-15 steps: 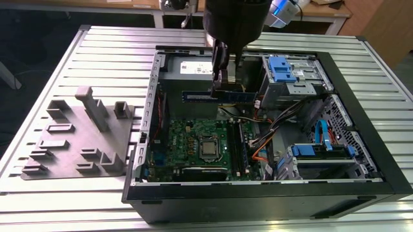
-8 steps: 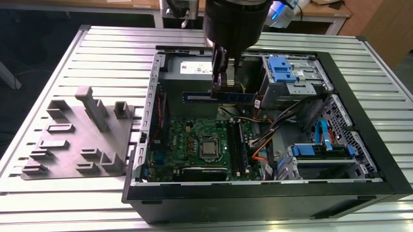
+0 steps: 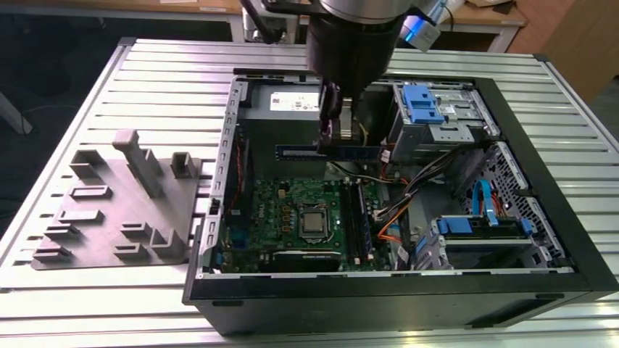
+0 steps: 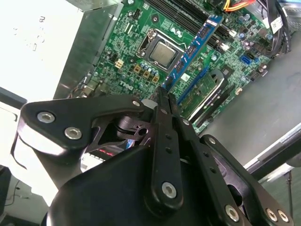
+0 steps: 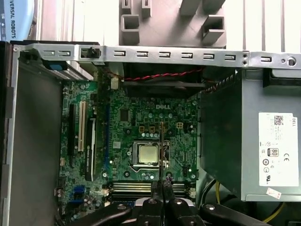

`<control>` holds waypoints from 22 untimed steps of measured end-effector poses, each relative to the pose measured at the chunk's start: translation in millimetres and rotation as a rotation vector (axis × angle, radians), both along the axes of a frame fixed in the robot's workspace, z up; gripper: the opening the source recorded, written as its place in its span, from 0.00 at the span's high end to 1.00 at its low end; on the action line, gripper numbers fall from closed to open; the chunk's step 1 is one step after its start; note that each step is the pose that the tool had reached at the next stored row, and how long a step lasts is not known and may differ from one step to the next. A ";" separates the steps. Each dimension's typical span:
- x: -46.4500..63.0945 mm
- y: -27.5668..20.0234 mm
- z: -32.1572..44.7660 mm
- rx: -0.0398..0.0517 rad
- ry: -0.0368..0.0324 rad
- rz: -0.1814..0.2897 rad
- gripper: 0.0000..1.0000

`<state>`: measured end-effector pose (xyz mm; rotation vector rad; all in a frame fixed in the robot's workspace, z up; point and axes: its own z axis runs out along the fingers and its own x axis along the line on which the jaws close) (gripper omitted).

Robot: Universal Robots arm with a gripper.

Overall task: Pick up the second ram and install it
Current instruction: 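Pick up the second ram and move it above second insertion slot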

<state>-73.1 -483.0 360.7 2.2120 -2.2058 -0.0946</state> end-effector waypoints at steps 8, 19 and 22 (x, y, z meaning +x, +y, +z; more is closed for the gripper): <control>4.5 0.0 -6.2 0.0000 -0.0078 0.014 0.91; 5.1 0.0 -21.4 0.0000 -0.0181 0.019 0.91; 5.5 0.0 -25.6 -0.0003 -0.0181 -0.008 0.91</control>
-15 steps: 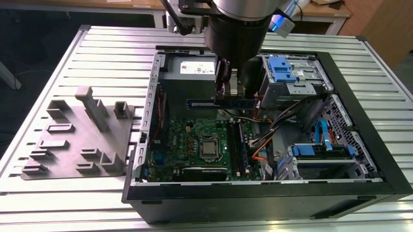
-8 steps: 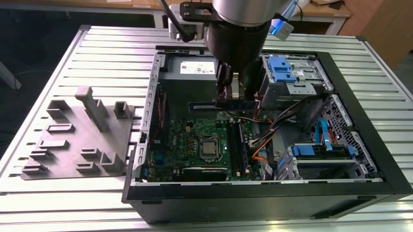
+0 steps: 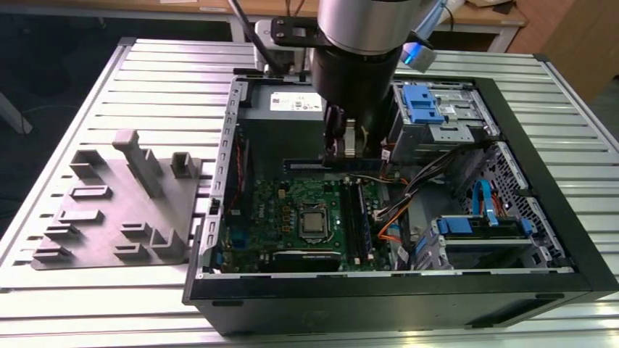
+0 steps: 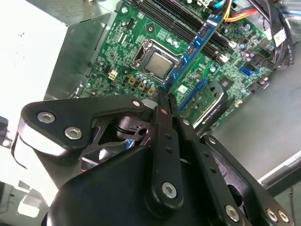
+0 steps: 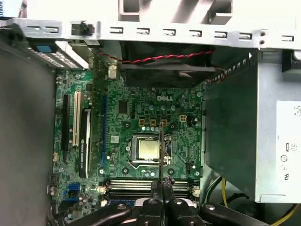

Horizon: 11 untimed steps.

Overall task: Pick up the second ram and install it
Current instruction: 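Pick up the second ram and move it above second insertion slot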

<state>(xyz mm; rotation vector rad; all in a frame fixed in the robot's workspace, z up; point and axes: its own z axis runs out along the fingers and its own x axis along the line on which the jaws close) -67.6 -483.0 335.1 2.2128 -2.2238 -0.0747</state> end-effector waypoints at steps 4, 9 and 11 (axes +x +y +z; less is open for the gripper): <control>0.3 0.0 -3.8 0.0000 0.0000 -0.038 0.91; 0.4 0.0 -6.6 0.0000 -0.0001 -0.053 0.91; 0.4 0.0 -8.5 -0.0001 -0.0004 -0.053 0.91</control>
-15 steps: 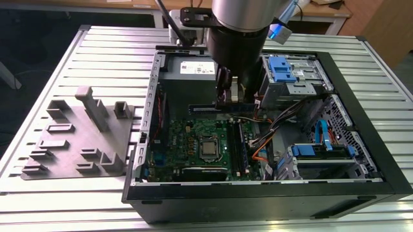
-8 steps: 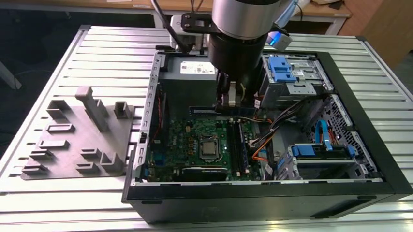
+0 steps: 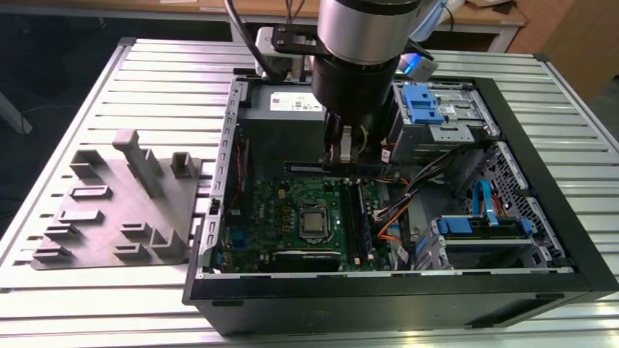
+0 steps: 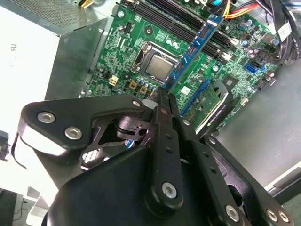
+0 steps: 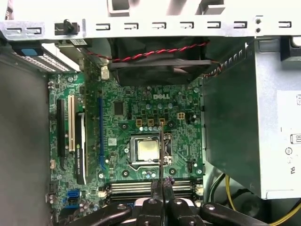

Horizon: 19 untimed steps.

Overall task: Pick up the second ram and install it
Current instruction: 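Pick up the second ram and move it above second insertion slot, then insert the second ram into the second slot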

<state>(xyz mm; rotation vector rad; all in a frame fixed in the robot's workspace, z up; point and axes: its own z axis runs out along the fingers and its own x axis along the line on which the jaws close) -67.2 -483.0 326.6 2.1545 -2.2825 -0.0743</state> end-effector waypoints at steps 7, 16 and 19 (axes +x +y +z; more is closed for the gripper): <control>0.0 0.0 -6.9 0.0001 -0.0016 0.000 0.91; 0.0 0.0 -8.8 0.0000 -0.0016 0.000 0.91; 0.0 0.0 -9.1 0.0000 -0.0016 0.000 0.91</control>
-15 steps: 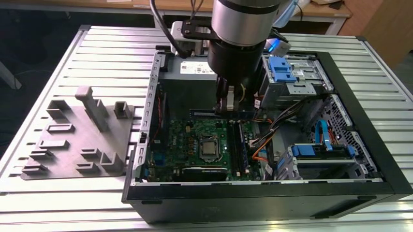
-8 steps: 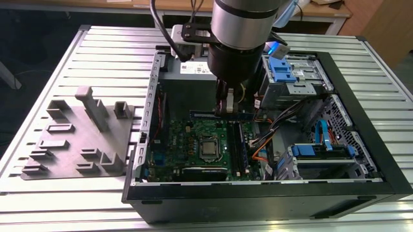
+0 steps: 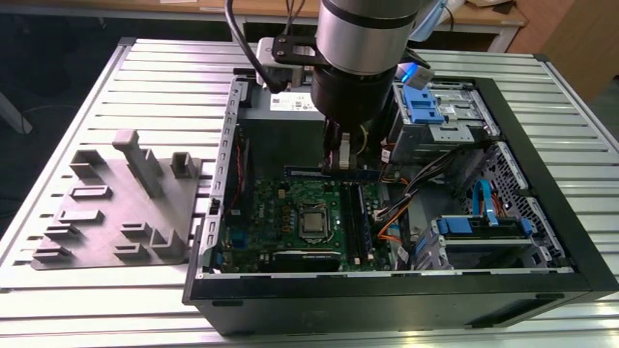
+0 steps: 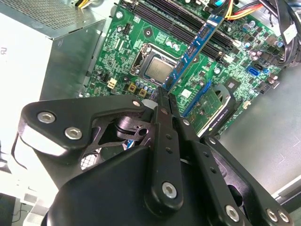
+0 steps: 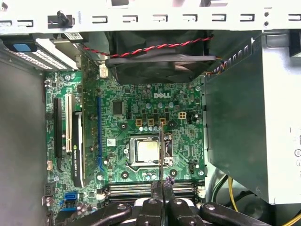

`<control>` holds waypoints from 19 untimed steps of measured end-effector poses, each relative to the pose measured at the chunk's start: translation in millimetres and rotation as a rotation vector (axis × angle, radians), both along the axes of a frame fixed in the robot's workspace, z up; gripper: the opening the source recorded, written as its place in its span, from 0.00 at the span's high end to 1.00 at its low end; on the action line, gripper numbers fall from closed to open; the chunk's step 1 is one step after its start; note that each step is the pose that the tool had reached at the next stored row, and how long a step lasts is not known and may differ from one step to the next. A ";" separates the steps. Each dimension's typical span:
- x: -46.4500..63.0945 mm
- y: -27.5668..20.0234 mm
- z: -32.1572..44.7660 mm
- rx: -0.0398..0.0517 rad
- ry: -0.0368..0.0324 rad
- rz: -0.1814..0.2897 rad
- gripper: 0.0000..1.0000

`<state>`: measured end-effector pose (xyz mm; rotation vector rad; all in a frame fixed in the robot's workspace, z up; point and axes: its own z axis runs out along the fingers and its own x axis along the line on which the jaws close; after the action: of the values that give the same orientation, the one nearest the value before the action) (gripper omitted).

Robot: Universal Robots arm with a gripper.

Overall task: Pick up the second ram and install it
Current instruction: 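Insert the second ram into the second slot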

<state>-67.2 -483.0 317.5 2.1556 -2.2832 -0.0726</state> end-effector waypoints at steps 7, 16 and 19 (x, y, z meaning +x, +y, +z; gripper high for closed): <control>0.0 0.0 -0.3 0.0000 0.0000 -0.060 0.91; 0.0 0.0 -0.8 -0.0009 -0.0001 -0.223 0.91; 0.0 0.0 -0.9 -0.0014 -0.0001 -0.275 0.91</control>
<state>-67.2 -483.0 316.6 1.8252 -2.5618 -0.0705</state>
